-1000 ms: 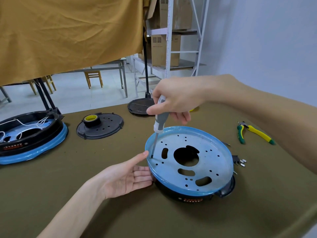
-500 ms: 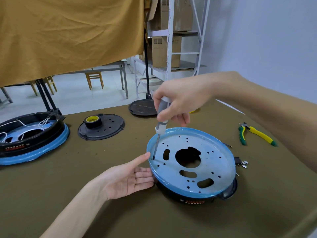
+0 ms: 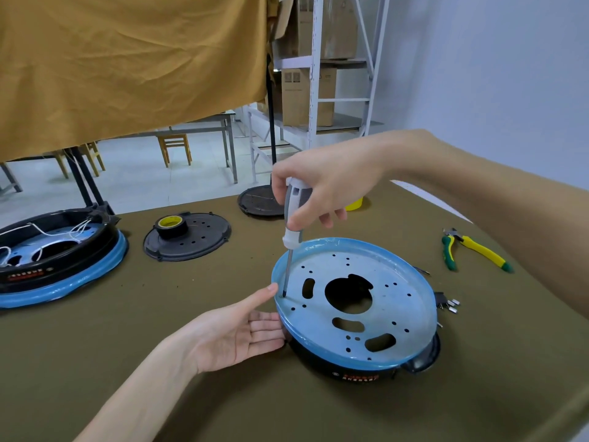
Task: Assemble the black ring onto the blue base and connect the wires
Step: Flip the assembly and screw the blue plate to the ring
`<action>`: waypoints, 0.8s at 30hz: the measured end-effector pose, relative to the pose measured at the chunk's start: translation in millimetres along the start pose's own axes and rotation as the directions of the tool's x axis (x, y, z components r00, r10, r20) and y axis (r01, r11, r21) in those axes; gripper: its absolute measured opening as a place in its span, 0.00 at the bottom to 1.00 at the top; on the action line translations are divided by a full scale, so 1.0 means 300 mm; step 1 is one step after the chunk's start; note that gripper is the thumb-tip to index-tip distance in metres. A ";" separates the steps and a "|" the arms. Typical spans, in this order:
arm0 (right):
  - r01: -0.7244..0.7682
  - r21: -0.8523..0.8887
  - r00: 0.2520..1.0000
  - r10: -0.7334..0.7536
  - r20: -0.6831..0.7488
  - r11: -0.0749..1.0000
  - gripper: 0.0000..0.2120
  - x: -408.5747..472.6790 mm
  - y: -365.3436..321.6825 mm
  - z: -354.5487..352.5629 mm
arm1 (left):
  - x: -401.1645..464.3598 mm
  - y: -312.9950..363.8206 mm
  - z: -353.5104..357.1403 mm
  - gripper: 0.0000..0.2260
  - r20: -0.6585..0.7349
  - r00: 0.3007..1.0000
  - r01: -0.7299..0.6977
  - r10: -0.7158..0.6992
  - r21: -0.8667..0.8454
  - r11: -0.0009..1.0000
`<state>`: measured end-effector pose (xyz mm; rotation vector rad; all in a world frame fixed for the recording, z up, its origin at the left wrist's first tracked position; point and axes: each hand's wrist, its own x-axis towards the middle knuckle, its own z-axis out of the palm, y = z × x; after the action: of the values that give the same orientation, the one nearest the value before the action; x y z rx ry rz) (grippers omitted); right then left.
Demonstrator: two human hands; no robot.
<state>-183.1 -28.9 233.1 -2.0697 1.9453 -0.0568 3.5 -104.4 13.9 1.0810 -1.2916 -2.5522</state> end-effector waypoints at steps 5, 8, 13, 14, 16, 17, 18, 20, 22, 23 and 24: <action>0.030 0.028 0.996 -0.027 -0.090 0.999 0.13 0.006 0.020 0.016 | -0.005 -0.001 0.006 0.44 -0.014 1.000 -0.007 0.007 -0.001 1.000; 0.031 0.041 0.999 -0.029 -0.035 0.999 0.13 0.000 0.021 0.016 | -0.007 -0.001 0.004 0.43 -0.013 1.000 -0.005 0.005 -0.002 1.000; 0.041 0.082 0.997 -0.036 -0.063 0.996 0.10 -0.015 0.037 0.026 | -0.003 -0.002 0.003 0.36 -0.022 1.000 0.001 -0.002 -0.027 1.000; 0.037 0.079 0.996 -0.030 -0.089 0.996 0.11 -0.013 0.037 0.035 | -0.002 -0.002 0.005 0.35 -0.031 1.000 0.000 -0.001 -0.023 1.000; 0.039 0.080 0.991 -0.029 -0.132 0.996 0.14 -0.008 0.036 0.050 | -0.002 -0.004 0.010 0.35 -0.044 0.999 -0.002 0.002 -0.020 1.000; 0.048 0.092 0.988 -0.034 -0.148 0.995 0.14 -0.006 0.037 0.056 | -0.003 -0.005 0.011 0.35 -0.047 0.999 -0.003 0.002 -0.020 1.000; 0.060 0.110 0.987 -0.043 -0.153 0.992 0.13 -0.008 0.037 0.059 | -0.005 -0.005 0.011 0.35 -0.048 0.999 -0.004 0.003 -0.020 1.000; 0.083 0.143 0.989 -0.065 -0.129 0.986 0.13 -0.018 0.040 0.061 | -0.008 -0.005 0.011 0.35 -0.046 0.999 -0.002 0.001 -0.025 1.000; 0.106 0.145 0.988 -0.088 -0.128 0.984 0.13 -0.027 0.046 0.066 | -0.008 -0.003 0.010 0.35 -0.046 0.999 -0.002 0.000 -0.030 1.000; 0.111 0.135 0.985 -0.090 -0.149 0.985 0.12 -0.031 0.048 0.071 | -0.009 -0.003 0.011 0.35 -0.047 0.999 -0.003 0.001 -0.032 0.999; 0.102 0.114 0.982 -0.082 -0.173 0.988 0.13 -0.033 0.047 0.078 | -0.009 -0.003 0.012 0.36 -0.049 0.999 -0.003 0.001 -0.031 1.000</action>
<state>-192.1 -15.3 209.2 -2.1324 1.8849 -0.3735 3.3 -100.4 16.1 1.1284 -1.2364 -2.5187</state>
